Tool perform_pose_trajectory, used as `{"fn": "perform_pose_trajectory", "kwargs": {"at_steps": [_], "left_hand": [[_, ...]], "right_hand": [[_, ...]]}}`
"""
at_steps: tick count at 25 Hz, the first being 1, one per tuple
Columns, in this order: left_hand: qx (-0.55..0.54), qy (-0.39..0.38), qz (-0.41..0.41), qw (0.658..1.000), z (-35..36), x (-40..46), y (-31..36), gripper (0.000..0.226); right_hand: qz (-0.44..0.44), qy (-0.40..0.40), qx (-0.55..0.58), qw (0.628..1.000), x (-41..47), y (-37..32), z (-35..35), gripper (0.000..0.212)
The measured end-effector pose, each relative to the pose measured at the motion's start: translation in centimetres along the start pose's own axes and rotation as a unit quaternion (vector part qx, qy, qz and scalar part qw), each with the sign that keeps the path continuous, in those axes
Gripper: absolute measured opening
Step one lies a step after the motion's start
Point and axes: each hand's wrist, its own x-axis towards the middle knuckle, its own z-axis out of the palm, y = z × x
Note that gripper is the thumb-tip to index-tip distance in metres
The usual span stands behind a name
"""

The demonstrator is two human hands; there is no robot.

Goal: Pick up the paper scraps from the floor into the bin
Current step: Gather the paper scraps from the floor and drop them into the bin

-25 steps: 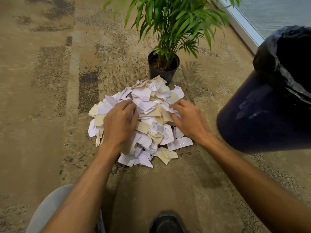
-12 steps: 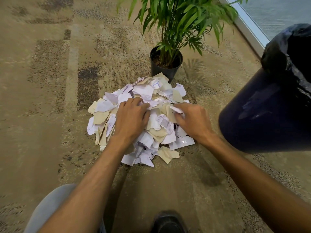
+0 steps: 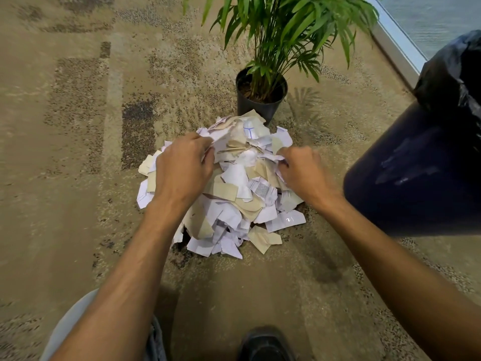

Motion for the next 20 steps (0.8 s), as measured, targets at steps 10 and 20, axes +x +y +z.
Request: {"fn": "perform_pose_trajectory", "kwargs": {"at_steps": [10, 20], "left_hand": [[0.051, -0.107, 0.014, 0.993, 2.3, -0.8, 0.2, 0.022], [0.022, -0.068, 0.014, 0.997, 2.4, -0.8, 0.2, 0.02]], "right_hand": [[0.0, -0.065, -0.017, 0.998, -0.9, -2.1, 0.6, 0.047], [-0.001, -0.03, -0.049, 0.998, -1.0, -1.8, 0.7, 0.014]]}}
